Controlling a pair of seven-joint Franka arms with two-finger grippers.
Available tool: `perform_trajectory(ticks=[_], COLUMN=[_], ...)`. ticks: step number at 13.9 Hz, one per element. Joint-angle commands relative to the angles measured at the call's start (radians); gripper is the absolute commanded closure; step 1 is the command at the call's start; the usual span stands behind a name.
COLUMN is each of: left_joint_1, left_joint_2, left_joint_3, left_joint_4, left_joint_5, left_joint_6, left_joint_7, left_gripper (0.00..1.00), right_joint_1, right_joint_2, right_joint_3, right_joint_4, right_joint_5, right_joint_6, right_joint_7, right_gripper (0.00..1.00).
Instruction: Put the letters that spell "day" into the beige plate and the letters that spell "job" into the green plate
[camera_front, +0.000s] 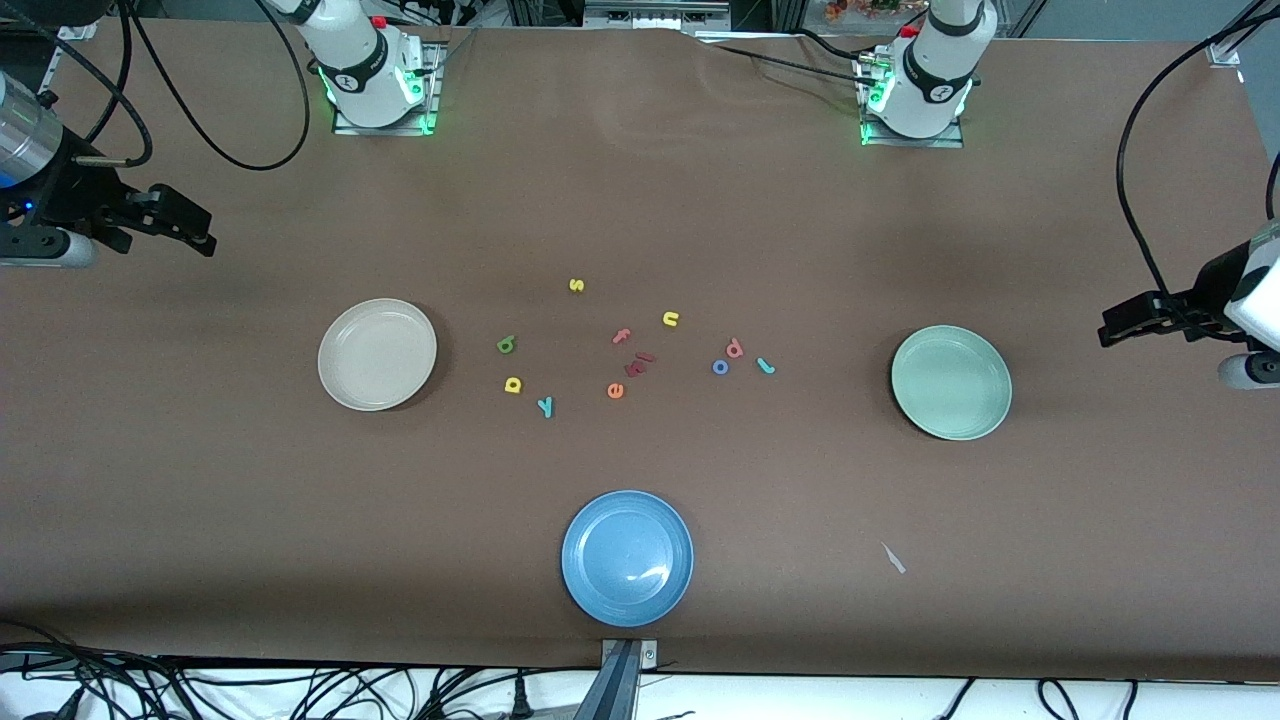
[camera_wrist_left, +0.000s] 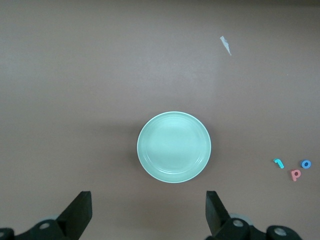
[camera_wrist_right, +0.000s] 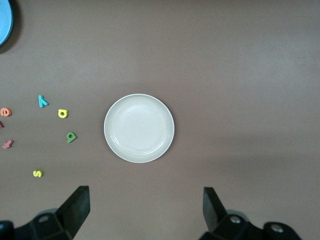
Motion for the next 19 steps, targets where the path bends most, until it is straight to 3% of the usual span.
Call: perform_trajectory(ticks=[1, 19], left_joint_1=[-0.013, -0.005], left_joint_2=[-0.006, -0.009], left_joint_3=[0.008, 0.005], left_joint_4=[-0.012, -0.003], left_joint_5=[-0.029, -0.035], left_joint_6=[0.004, -0.037], left_joint_7=[0.02, 0.02], left_gripper=[0.0, 0.0], right_joint_1=[-0.006, -0.006], right_joint_2=[-0.002, -0.002], right_joint_3=[0.008, 0.008], right_joint_4=[0.0, 0.0], right_joint_5=[0.005, 0.008], right_joint_6=[0.002, -0.002], right_joint_7=[0.007, 0.007], right_gripper=[0.0, 0.0])
